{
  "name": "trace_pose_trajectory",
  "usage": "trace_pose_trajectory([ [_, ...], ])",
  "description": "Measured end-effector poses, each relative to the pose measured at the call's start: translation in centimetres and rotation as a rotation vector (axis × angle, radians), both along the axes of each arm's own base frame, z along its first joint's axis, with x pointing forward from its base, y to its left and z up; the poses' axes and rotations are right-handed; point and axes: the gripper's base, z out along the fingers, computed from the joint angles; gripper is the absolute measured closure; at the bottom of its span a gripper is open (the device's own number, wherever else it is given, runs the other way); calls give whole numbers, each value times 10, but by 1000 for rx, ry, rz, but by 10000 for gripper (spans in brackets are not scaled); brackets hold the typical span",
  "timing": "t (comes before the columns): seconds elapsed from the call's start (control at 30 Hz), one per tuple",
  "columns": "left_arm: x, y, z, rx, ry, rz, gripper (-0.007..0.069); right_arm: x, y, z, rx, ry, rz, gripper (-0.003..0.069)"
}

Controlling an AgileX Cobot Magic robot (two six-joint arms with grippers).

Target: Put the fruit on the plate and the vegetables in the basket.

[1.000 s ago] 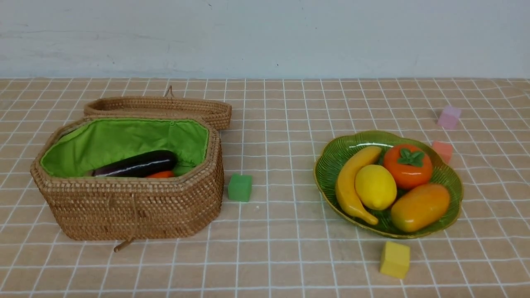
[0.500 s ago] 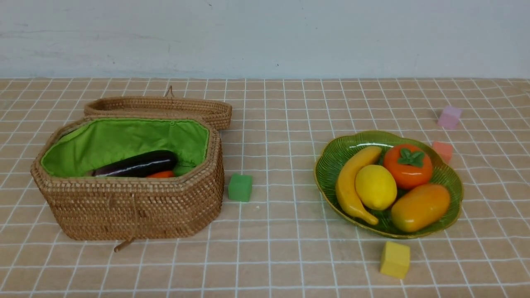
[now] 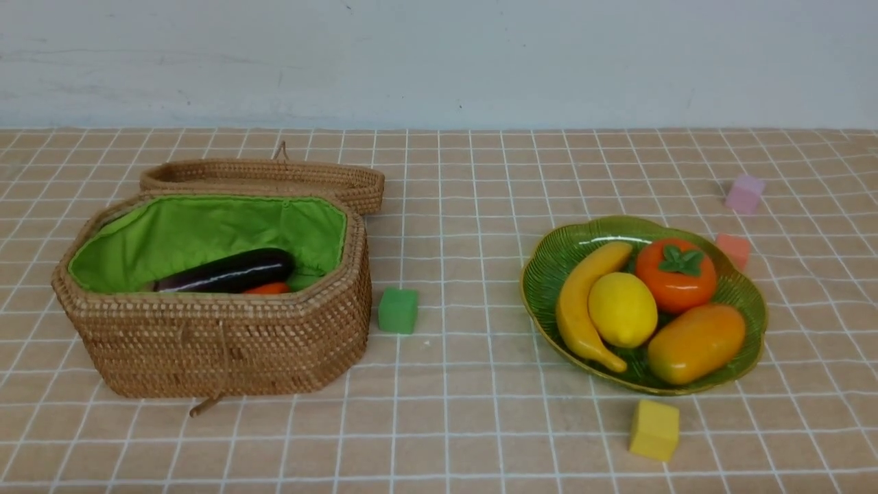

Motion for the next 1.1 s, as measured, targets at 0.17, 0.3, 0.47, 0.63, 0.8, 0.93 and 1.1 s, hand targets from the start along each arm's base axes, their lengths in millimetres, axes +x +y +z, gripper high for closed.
trace_pose_trajectory([
  [0.17, -1, -1, -4, -24, 49, -3, 638, 0, 0, 0, 0, 0, 0, 647],
  [0.3, -1, -1, -4, -30, 50, -1, 638, 0, 0, 0, 0, 0, 0, 641],
  [0.47, -1, -1, -4, -31, 50, -1, 638, 0, 0, 0, 0, 0, 0, 639],
  [0.63, -1, -1, -4, -31, 50, -1, 638, 0, 0, 0, 0, 0, 0, 629],
  [0.8, -1, -1, -4, -31, 50, -1, 638, 0, 0, 0, 0, 0, 0, 622],
  [0.93, -1, -1, -4, -31, 50, -1, 638, 0, 0, 0, 0, 0, 0, 617],
  [1.1, -1, -1, -4, -31, 50, -1, 638, 0, 0, 0, 0, 0, 0, 610],
])
